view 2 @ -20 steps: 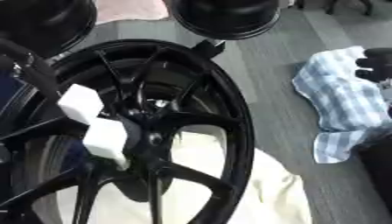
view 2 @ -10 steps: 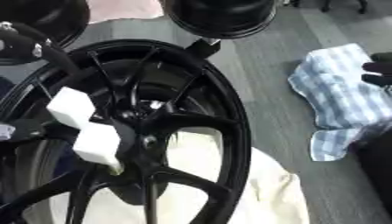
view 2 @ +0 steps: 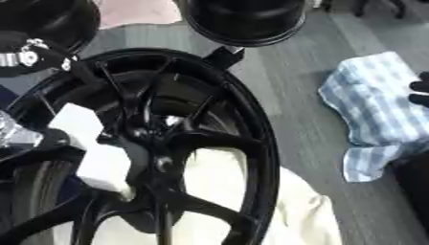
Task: Pull the pin out of the wheel hub.
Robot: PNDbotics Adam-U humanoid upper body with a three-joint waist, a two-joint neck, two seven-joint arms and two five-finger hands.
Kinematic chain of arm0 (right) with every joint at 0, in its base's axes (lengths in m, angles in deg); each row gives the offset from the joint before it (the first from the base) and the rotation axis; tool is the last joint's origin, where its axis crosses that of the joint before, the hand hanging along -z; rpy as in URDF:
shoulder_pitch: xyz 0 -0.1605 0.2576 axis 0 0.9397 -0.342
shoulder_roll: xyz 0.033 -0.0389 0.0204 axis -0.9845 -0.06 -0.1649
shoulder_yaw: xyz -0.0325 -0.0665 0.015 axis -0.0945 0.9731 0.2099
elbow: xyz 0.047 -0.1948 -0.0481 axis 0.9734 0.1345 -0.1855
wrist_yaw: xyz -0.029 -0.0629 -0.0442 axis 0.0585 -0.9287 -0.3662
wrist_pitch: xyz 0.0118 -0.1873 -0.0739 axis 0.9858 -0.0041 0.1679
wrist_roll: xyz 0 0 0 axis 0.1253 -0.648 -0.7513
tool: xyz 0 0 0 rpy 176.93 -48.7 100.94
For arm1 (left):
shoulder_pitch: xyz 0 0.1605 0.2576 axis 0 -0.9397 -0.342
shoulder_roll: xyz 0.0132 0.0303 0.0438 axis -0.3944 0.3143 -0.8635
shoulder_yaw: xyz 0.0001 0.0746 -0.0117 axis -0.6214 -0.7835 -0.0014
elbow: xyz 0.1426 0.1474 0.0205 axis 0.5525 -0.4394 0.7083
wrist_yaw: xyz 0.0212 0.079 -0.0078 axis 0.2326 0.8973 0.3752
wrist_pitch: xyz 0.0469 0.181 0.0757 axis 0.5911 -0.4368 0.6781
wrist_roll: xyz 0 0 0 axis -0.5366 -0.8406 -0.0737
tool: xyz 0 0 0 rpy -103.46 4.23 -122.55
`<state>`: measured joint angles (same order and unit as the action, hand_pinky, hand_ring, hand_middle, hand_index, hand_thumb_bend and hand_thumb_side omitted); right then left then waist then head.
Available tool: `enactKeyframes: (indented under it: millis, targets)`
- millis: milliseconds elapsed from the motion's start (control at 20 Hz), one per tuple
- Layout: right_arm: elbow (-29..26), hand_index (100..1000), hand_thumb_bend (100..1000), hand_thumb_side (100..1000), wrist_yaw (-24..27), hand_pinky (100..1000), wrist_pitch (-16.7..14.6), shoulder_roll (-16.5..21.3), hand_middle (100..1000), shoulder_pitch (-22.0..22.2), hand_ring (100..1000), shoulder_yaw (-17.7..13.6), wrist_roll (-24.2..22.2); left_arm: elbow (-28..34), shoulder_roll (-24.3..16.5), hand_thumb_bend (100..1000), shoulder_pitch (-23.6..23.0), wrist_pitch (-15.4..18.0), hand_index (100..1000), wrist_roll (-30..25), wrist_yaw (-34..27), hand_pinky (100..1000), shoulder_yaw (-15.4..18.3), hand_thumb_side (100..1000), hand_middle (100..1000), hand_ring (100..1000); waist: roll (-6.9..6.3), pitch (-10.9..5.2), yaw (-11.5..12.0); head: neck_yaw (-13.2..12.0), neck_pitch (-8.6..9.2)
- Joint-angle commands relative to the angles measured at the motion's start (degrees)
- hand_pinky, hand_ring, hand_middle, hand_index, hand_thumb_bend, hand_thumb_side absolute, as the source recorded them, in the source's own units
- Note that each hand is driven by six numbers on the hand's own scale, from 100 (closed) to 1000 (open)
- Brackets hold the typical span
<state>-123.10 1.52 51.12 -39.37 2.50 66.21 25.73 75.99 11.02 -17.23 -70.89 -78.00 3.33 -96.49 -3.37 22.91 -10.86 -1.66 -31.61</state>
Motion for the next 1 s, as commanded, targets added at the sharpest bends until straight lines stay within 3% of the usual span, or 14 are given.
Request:
enactKeyframes:
  millis: [50, 400, 950, 1000]
  targets:
    - [-1.03, 591, 239, 458, 0.13, 762, 0.10, 0.81, 703, -0.56, 759, -0.31, -0.08, -0.28, -0.75, 427, 0.84, -0.32, 888, -2.45, 0.23, 885, -0.13, 462, 776, 879, 0.26, -0.95, 0.04, -0.47, 0.51]
    - [-1.03, 590, 234, 463, -0.11, 761, 0.26, 0.38, 703, -0.61, 758, -0.17, 0.00, -1.64, -0.14, 422, 0.81, -0.33, 892, -4.82, 1.21, 889, -0.09, 392, 785, 886, 0.39, -0.37, -0.22, -1.27, 0.07]
    - [-1.03, 590, 230, 465, -0.65, 762, 0.28, -0.16, 702, -0.43, 758, -0.17, 0.23, -3.10, 0.40, 397, 0.46, -0.42, 884, -4.27, 2.26, 880, -0.20, 395, 762, 871, 0.32, 0.10, -0.68, -1.88, 0.30]
    - [-1.03, 589, 229, 466, -0.66, 762, 0.28, -0.18, 702, -0.41, 757, -0.16, 0.23, -3.14, 0.42, 344, 0.46, -0.38, 881, -4.21, 2.30, 877, -0.19, 399, 756, 867, 0.30, 0.11, -0.71, -1.90, 0.38]
